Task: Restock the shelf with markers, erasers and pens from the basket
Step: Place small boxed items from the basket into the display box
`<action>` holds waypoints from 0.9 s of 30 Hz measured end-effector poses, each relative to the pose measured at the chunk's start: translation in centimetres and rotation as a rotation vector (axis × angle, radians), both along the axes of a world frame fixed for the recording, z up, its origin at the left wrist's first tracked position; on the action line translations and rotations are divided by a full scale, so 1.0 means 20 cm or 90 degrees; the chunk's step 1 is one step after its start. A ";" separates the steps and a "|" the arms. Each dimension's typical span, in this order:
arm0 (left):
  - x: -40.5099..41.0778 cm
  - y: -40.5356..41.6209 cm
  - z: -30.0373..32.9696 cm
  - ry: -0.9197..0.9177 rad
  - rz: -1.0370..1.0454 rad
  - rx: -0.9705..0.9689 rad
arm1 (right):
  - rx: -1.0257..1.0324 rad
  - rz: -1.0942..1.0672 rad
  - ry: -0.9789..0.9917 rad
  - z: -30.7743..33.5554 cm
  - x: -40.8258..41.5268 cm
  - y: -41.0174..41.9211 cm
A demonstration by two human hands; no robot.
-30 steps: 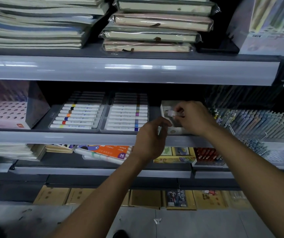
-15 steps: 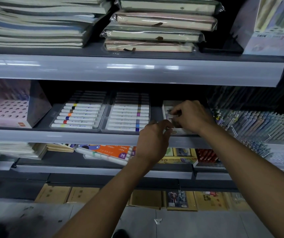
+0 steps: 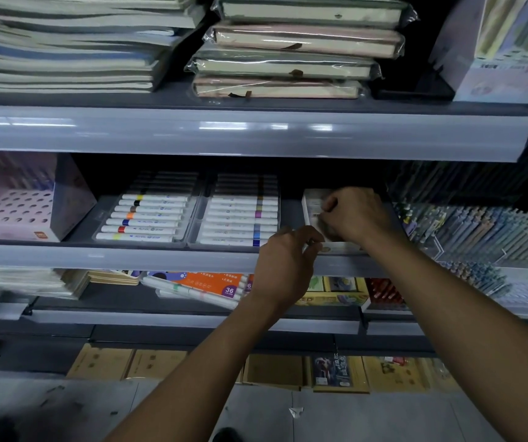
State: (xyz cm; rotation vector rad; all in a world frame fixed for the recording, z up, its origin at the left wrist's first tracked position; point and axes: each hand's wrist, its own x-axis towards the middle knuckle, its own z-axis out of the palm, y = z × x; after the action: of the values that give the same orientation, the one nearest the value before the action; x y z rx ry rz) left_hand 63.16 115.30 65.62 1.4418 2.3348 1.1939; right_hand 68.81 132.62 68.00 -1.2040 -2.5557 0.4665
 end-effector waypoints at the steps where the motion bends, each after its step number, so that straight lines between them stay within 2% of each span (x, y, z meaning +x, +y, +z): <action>1: 0.00 0.00 0.00 -0.001 -0.001 0.006 | -0.005 0.002 0.003 0.00 0.00 0.00; 5: -0.01 -0.01 0.00 -0.033 -0.017 0.075 | -0.019 0.030 0.021 -0.01 0.01 0.00; 8: -0.02 -0.03 0.01 -0.154 -0.023 0.161 | 0.000 0.052 0.049 0.00 0.03 -0.01; 10: -0.02 -0.03 0.04 -0.323 0.021 0.185 | 0.012 0.066 0.079 0.02 0.05 -0.04; 13: -0.03 -0.03 0.10 -0.655 0.075 0.153 | 0.044 0.100 0.126 0.05 0.08 -0.09; 15: -0.05 -0.04 0.14 -0.837 0.055 0.158 | 0.058 0.112 0.156 0.07 0.11 -0.13; 17: -0.06 -0.05 0.16 -0.960 0.028 0.213 | 0.054 0.116 0.181 0.09 0.13 -0.17; 20: -0.08 -0.05 0.17 -1.024 0.036 0.263 | 0.007 0.120 0.233 0.11 0.16 -0.21; 25: -0.09 -0.05 0.16 -0.963 0.010 0.265 | -0.146 0.229 0.257 0.09 0.16 -0.26; 27: -0.08 -0.05 0.16 -0.951 0.009 0.283 | -0.157 0.242 0.255 0.08 0.16 -0.27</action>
State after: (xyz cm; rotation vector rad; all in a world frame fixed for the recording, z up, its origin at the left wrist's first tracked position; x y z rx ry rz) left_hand 61.52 114.34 68.80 0.2047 1.0422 1.8628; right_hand 72.02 127.29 69.57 -0.5985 -2.4126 1.0175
